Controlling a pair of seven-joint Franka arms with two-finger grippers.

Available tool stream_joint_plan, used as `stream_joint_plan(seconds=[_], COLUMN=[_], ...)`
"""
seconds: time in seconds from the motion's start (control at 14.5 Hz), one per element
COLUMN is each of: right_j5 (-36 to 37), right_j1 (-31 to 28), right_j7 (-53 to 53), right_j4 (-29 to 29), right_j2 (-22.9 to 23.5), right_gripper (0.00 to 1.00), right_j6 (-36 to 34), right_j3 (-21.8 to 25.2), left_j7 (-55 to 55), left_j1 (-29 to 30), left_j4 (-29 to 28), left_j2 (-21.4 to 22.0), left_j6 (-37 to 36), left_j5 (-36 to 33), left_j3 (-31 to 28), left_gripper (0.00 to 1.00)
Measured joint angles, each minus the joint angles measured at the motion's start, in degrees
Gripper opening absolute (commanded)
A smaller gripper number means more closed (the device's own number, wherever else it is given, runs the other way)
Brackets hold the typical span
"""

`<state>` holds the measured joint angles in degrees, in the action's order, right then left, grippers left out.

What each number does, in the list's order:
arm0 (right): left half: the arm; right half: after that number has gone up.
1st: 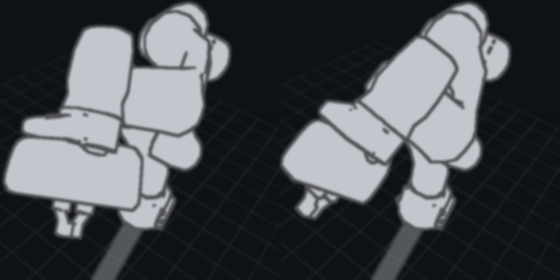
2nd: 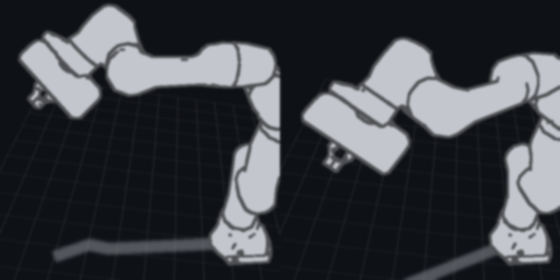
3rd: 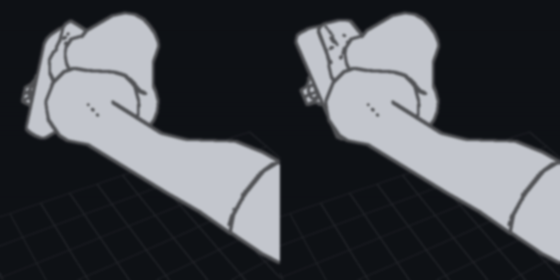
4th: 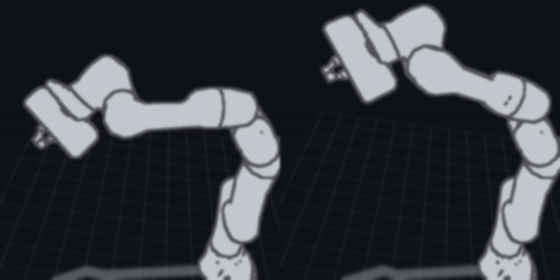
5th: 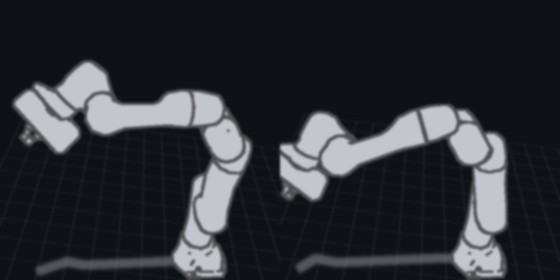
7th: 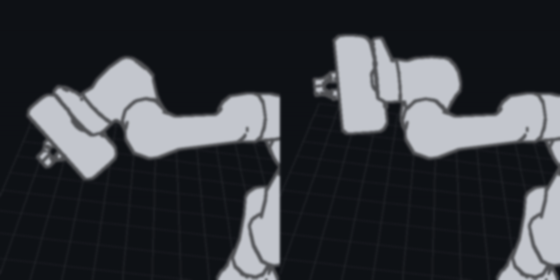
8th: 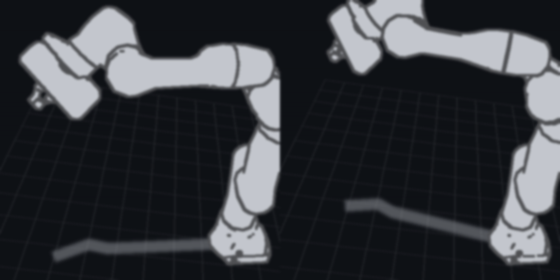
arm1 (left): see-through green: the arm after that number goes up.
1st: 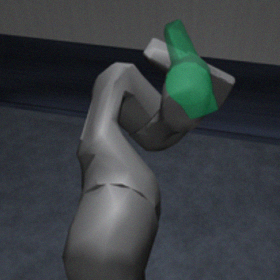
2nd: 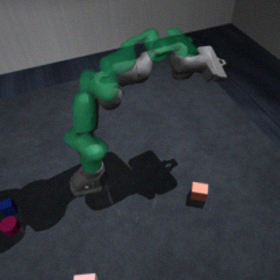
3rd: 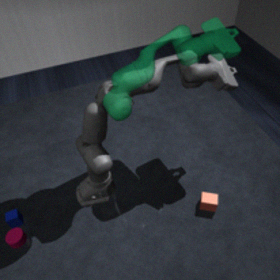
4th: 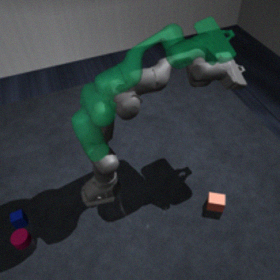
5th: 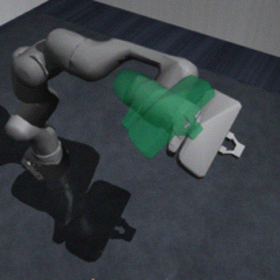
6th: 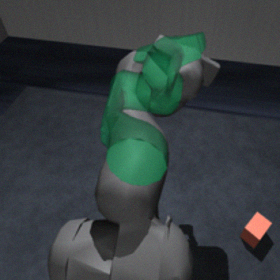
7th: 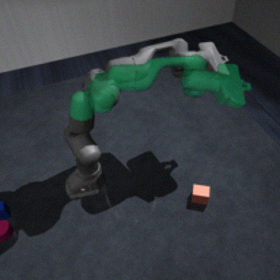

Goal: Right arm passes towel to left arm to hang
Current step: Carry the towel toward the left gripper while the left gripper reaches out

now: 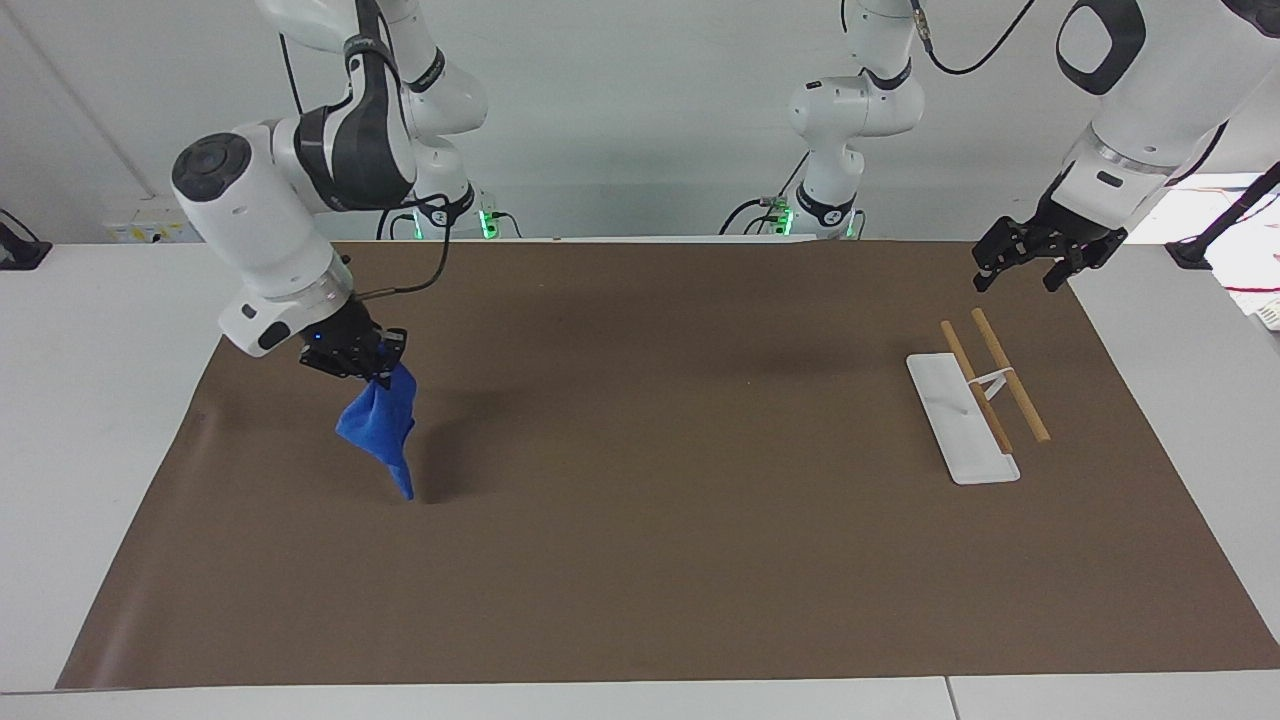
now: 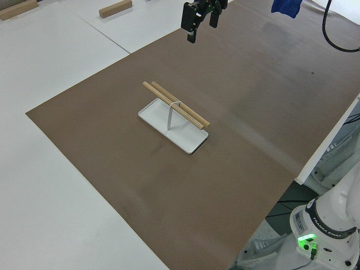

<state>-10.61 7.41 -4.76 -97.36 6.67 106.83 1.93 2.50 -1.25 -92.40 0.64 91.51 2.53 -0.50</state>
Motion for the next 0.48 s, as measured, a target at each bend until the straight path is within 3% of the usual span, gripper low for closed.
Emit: stream_joint_plan(seconds=[0.21, 0.48], right_j5=[-9.42, -15.69], right_j1=[5.17, 15.96], right_j7=[-13.65, -37.06], right_j4=[2.69, 2.72], right_j2=[0.17, 2.60], right_gripper=[0.00, 0.00], right_j6=[2.99, 18.22], right_j3=[-0.22, -0.46], left_j7=[0.00, 0.00], left_j1=[-0.01, -0.09], left_j4=[0.00, -0.05], left_j2=[0.32, 0.42], left_j6=[0.00, -0.34], left_j5=[0.00, 0.00], left_j3=[0.03, 0.21], left_gripper=[1.00, 1.00])
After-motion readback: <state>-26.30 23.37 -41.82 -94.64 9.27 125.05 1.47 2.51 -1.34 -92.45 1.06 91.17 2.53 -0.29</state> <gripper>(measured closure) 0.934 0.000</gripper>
